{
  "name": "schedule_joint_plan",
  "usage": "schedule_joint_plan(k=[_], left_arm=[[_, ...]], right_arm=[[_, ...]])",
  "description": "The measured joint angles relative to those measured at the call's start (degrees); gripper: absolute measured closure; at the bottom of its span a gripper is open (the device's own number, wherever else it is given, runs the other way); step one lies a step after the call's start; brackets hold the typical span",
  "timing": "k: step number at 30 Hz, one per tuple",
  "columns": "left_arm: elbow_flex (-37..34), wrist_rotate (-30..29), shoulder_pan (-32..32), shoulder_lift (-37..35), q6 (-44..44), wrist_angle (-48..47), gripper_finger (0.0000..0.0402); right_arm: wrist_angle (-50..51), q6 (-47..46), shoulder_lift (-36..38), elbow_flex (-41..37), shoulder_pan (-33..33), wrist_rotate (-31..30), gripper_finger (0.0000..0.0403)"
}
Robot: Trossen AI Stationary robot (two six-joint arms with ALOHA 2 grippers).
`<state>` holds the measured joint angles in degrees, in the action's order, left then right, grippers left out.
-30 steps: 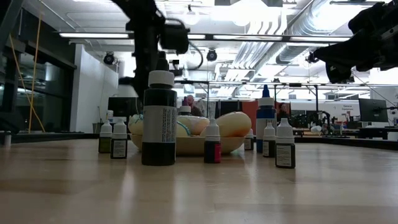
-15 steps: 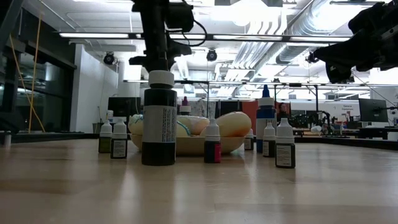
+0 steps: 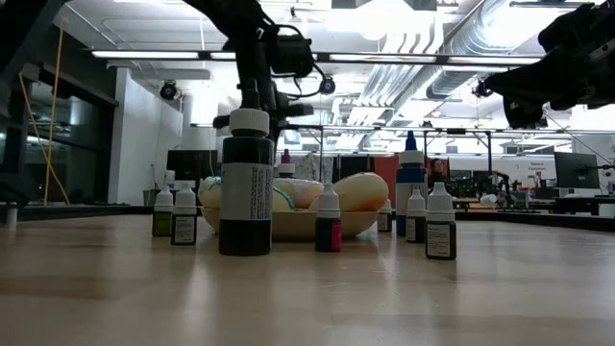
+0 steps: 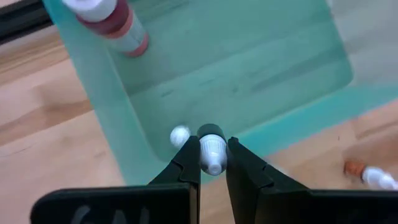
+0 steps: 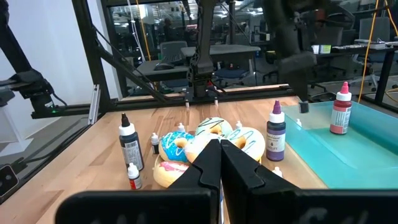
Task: Pick & Place food coloring
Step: Put the small black food coloring bottle into the green container
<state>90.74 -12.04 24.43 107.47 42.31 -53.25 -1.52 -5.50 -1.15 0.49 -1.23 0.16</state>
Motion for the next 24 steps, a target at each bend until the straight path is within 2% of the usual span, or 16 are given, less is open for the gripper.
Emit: schedule_joint_plan(k=[8,24], left_arm=[[0.0,-0.96,0.33,4.02,0.0,1.71,0.0368],[0.01,1.95,1.87,7.58,-2.77,3.61,0.0368]], right_arm=[[0.0,0.0,-0.01,0.0,0.01,0.0,0.0402],[0.0,0.0,-0.01,0.0,0.0,0.0,0.0402]])
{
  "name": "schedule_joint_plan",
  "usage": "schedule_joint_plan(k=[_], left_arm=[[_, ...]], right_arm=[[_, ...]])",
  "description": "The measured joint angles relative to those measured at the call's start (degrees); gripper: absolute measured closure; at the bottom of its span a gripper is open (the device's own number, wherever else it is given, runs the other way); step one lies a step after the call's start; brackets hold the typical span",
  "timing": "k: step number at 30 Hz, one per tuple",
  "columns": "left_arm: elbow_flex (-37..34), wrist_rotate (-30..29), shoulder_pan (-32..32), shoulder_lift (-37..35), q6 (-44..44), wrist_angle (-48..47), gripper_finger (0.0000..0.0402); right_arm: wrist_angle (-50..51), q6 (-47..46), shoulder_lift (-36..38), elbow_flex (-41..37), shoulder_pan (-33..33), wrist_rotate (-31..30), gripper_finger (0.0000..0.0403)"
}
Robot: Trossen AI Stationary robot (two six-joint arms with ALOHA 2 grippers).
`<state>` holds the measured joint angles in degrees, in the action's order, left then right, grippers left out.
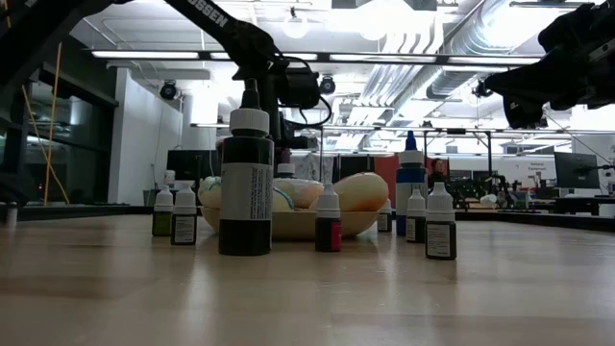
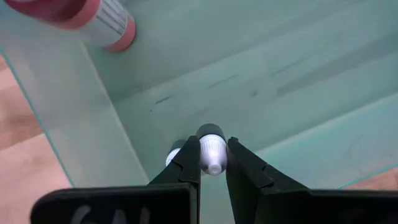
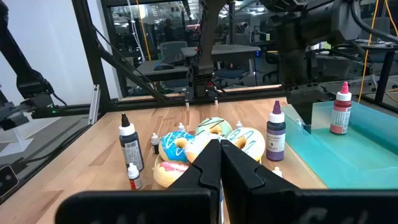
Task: Pick & Place food coloring
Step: Put the small black food coloring bottle into the green container
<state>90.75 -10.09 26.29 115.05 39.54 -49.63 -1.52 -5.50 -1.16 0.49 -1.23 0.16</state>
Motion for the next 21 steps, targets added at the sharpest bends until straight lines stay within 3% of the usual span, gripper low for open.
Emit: schedule_joint_plan(k=[21], left_arm=[[0.03,1.77,0.8,2.23,-1.78,0.01,0.0368]], right_arm=[[0.0,0.0,-0.01,0.0,0.0,0.0,0.0402]])
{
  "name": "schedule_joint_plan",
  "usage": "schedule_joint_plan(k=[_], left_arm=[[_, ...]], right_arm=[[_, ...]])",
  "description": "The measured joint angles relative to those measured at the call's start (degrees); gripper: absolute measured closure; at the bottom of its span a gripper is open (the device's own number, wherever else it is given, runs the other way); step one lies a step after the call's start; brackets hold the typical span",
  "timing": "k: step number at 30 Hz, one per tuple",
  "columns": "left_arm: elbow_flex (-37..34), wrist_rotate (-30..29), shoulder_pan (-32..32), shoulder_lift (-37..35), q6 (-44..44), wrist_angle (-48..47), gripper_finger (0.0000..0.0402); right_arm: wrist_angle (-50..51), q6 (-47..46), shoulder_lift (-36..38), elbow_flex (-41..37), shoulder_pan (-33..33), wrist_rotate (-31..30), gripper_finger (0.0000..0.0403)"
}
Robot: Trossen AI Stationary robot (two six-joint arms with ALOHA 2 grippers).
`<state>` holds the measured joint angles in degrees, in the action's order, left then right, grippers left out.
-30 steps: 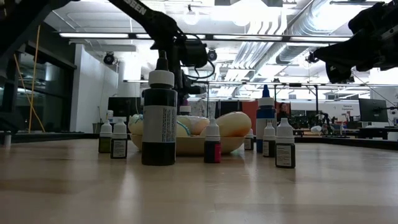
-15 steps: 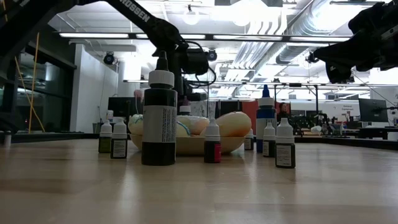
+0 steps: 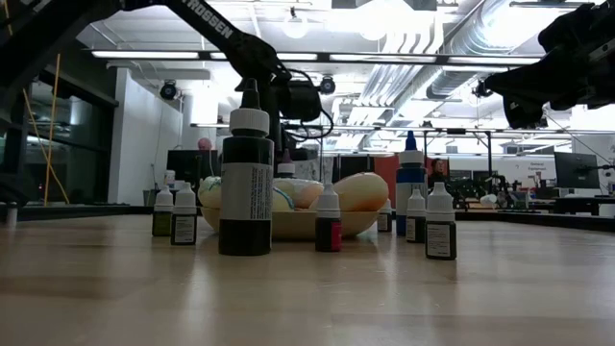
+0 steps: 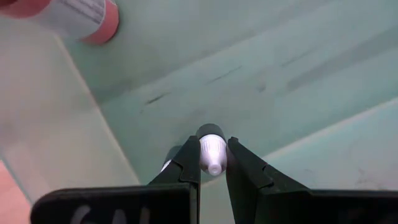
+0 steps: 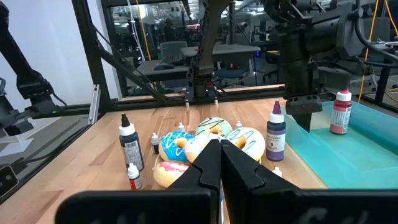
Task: Pick & Place food coloring
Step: Put the small black food coloring bottle into the green container
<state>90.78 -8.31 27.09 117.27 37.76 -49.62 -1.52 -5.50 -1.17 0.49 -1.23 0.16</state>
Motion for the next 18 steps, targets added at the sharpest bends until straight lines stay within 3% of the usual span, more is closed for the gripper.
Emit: schedule_joint_plan(k=[8,18], left_arm=[[0.04,0.34,-0.04,-0.04,-0.1,0.4,0.0363],[0.04,1.0,-0.04,-0.04,-1.34,0.39,0.0308]], right_arm=[[0.0,0.0,0.0,0.01,0.0,0.0,0.0402],[0.0,0.0,0.0,0.01,0.02,0.0,0.0402]])
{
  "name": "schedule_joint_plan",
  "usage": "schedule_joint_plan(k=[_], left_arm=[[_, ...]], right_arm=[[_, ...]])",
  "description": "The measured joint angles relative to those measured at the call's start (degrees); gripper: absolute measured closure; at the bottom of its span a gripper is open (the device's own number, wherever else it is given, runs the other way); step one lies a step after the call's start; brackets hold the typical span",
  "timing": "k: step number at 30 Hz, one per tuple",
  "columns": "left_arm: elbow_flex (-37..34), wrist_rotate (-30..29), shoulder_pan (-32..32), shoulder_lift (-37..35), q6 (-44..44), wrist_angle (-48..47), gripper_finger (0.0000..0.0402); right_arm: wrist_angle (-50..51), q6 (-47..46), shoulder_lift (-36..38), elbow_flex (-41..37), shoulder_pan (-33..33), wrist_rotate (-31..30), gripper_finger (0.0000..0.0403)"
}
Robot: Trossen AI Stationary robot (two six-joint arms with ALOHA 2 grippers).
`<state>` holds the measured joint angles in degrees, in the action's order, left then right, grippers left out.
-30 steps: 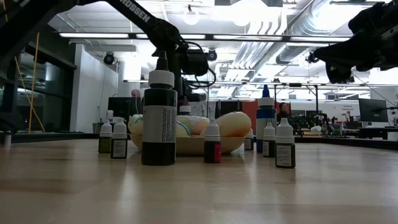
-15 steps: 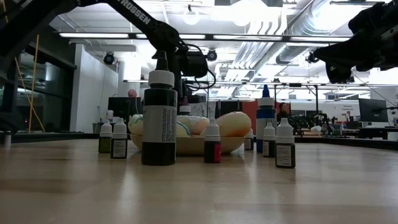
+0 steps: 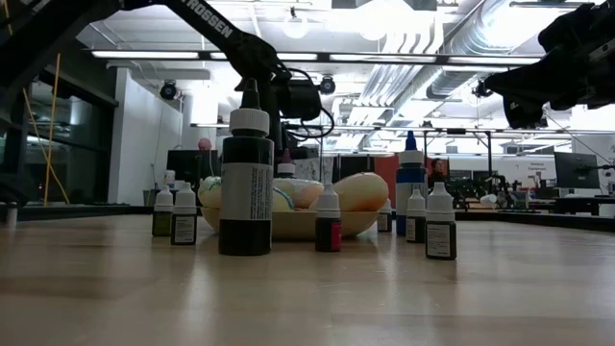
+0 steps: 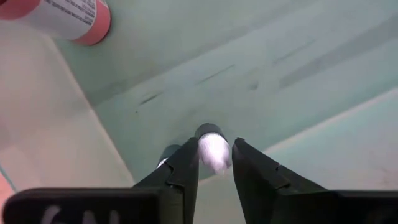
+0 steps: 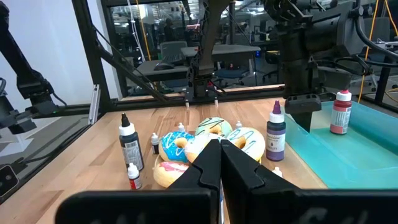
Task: Pick & Place food coloring
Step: Put the small black food coloring bottle into the green container
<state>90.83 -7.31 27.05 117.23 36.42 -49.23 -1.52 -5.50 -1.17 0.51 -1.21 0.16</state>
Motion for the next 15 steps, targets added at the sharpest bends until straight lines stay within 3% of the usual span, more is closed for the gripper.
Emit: schedule_joint_plan(k=[15], left_arm=[[0.0,-0.61,0.0,0.0,-0.19,-0.17,0.0303]], right_arm=[[0.0,0.0,0.01,-0.01,-0.01,0.0,0.0402]])
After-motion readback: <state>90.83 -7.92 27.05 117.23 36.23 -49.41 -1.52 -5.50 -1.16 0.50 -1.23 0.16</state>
